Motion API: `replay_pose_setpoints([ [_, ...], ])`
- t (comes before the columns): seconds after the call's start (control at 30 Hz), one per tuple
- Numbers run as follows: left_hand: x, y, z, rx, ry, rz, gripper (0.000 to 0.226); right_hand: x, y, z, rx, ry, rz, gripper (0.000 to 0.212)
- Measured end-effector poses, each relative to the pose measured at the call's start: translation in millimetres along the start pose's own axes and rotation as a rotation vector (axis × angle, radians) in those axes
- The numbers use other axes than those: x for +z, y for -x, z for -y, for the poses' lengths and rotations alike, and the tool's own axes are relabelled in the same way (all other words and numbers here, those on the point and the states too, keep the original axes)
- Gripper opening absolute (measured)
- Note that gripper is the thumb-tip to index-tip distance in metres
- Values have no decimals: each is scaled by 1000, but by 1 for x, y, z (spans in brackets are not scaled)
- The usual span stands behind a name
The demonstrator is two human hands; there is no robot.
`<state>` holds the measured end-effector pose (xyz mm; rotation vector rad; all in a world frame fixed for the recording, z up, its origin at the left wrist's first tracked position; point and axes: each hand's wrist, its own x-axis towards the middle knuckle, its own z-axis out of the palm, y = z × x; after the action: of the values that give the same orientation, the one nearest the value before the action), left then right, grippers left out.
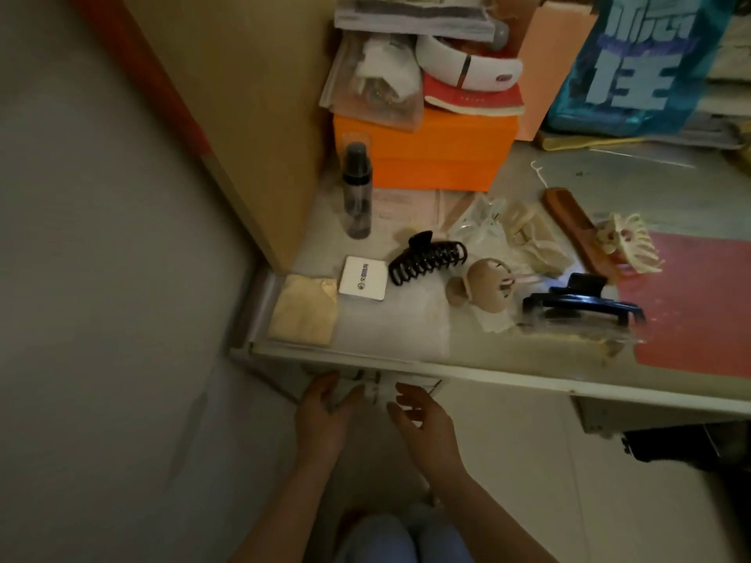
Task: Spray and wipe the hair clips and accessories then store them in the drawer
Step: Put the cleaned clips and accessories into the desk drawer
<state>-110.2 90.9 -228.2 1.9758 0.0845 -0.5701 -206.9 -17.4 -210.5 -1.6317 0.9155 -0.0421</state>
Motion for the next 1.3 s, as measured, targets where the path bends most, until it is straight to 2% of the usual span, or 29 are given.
replay_pose_setpoints([
  [0.27, 15, -40, 23, 178, 171, -54, 23, 36, -33, -29, -157, -76, -69, 15],
  [0.4, 21, -46, 17, 224, 228, -75, 11, 43, -49, -36, -232, -111, -108, 21],
  [0.6, 21, -50, 33, 201, 231, -128, 26, 50, -61, -50, -265, -199, -144, 23],
  [0.73, 27, -54, 37, 246, 255, -163, 20, 56, -65, -60, -247, -244, -164, 21],
  [0.9, 35, -58, 27, 295, 282, -109, 6, 62, -75, -62, -191, -350, -185, 16],
  [1.1, 33, -52, 25, 225, 363, -10, 11, 59, -74, -64, -192, -399, -211, 7],
  [1.17, 31, -49, 29, 217, 362, -4, 20, 56, -71, -66, -204, -375, -235, 10],
  [1.3, 26, -31, 40, 180, 388, 8, 20, 56, -58, -75, -247, -295, -249, 13],
])
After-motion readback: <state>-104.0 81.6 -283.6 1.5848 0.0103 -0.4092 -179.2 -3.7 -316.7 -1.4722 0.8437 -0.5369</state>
